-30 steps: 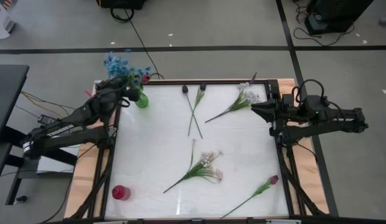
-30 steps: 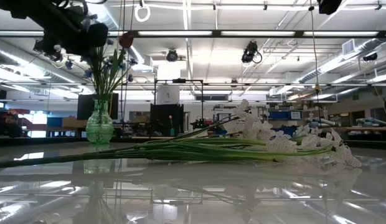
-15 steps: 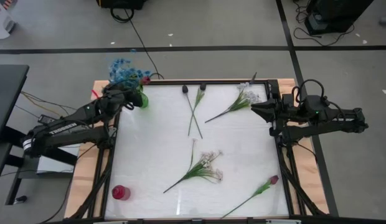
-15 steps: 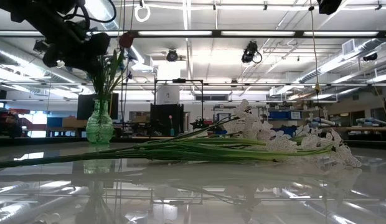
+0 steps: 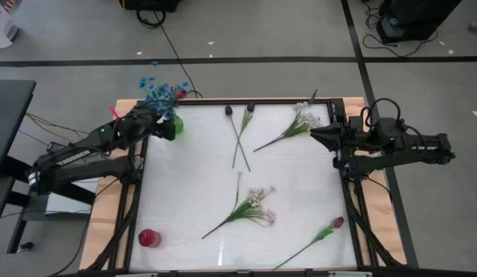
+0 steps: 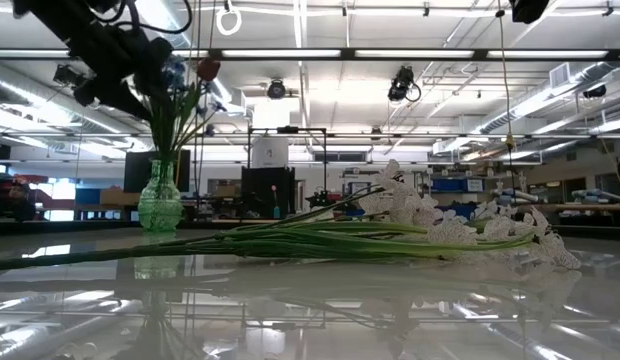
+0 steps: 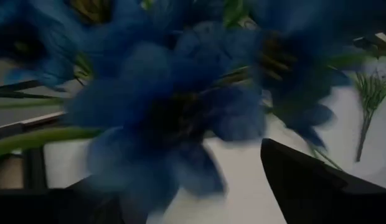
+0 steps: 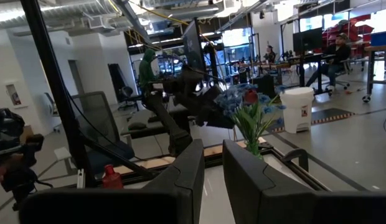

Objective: Sort flowers into vase by color
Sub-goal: Put the pink flower into the green vase

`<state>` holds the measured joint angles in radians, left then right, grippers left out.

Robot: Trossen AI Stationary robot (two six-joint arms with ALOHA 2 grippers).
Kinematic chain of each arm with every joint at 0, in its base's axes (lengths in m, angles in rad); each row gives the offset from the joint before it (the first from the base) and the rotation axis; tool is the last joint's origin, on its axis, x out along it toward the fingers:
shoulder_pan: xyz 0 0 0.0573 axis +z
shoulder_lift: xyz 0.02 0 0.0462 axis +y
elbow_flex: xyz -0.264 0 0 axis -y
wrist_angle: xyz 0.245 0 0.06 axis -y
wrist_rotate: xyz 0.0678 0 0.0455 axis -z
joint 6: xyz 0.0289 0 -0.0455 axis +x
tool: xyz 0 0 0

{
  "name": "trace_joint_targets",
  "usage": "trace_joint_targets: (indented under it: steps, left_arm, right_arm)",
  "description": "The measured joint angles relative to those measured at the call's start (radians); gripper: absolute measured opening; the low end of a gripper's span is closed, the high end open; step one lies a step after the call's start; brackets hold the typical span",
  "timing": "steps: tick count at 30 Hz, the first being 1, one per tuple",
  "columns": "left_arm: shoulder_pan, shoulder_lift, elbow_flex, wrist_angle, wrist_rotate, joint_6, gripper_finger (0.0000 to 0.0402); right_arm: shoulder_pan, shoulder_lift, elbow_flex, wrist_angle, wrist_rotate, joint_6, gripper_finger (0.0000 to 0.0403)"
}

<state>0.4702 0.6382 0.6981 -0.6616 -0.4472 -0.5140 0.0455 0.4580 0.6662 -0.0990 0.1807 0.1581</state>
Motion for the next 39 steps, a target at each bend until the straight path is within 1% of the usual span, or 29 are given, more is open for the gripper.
trace_joint_targets:
  steps: [4,8,15,22,25,28,31,34,39]
  left_arm:
    - [0.000,0.000,0.077,-0.088,0.035,-0.002,0.0288]
    - [-0.001,0.003,0.129,-0.198,0.110,-0.002,0.0288]
    - [-0.003,0.002,0.142,-0.374,0.345,-0.065,0.0288]
    - [-0.004,0.003,0.142,-0.414,0.553,-0.127,0.0288]
    - [-0.037,0.012,0.123,-0.388,0.622,-0.175,0.0288]
    - [-0.097,0.019,0.078,-0.358,0.653,-0.202,0.0288]
    - [-0.174,0.024,0.013,-0.297,0.657,-0.211,0.0288]
    - [-0.250,0.026,-0.044,-0.206,0.639,-0.231,0.0288]
    - [-0.339,0.031,-0.100,-0.060,0.618,-0.245,0.0288]
  right_arm:
    - [0.000,0.000,0.000,0.000,0.000,0.000,0.0070]
    - [0.000,0.000,0.000,0.000,0.000,0.000,0.0070]
    - [0.000,0.000,0.000,0.000,0.000,0.000,0.0070]
    - [0.000,0.000,0.000,0.000,0.000,0.000,0.0070]
    - [0.000,0.000,0.000,0.000,0.000,0.000,0.0070]
    - [0.000,0.000,0.000,0.000,0.000,0.000,0.0070]
    - [0.000,0.000,0.000,0.000,0.000,0.000,0.0070]
    - [0.000,0.000,0.000,0.000,0.000,0.000,0.0070]
    - [0.000,0.000,0.000,0.000,0.000,0.000,0.0070]
